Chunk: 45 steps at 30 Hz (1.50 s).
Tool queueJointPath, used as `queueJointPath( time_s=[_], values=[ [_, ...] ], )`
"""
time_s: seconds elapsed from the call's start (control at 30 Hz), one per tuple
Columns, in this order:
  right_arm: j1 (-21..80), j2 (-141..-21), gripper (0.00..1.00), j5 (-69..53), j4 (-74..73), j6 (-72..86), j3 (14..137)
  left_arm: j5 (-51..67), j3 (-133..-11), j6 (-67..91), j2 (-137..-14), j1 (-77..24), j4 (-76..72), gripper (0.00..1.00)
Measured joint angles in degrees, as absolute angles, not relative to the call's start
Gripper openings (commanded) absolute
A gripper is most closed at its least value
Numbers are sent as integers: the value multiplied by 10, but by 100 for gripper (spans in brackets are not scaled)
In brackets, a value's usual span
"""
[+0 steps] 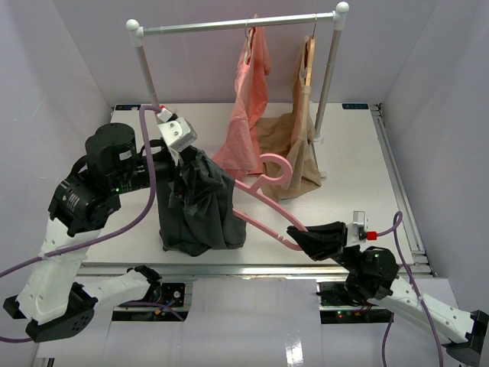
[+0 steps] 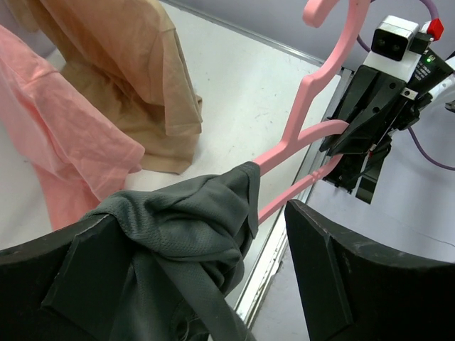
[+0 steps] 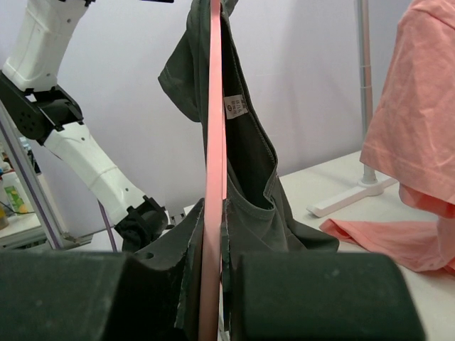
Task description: Place the t-shirt on the hanger
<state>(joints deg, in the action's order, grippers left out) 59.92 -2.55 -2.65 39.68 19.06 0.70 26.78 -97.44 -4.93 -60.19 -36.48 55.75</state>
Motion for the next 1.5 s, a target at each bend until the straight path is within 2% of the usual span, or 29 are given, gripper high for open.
queueJointPath(
  time_s=[0.3,0.4,0.53,0.97,1.2,1.4,1.47,1.5],
  values=[
    [601,-22,8,-7,387,187,7,313,-967,-62,-601,-362,537,85],
    [601,-19,8,-11,387,184,7,313,-967,-81,-593,-363,540,88],
    [601,-16,8,8,400,178,7,306,-964,-94,-584,-363,553,98],
    [600,-8,8,63,429,172,7,287,-956,-37,-562,-363,570,98],
    [600,-8,8,60,400,162,7,207,-964,-60,-504,-363,515,98],
    [600,-8,8,38,392,159,7,202,-995,-143,-517,-364,496,94],
    [600,-8,8,24,389,156,7,204,-999,-177,-539,-364,504,88],
    [600,-8,8,17,387,154,7,206,-998,-192,-551,-364,510,80]
  ],
)
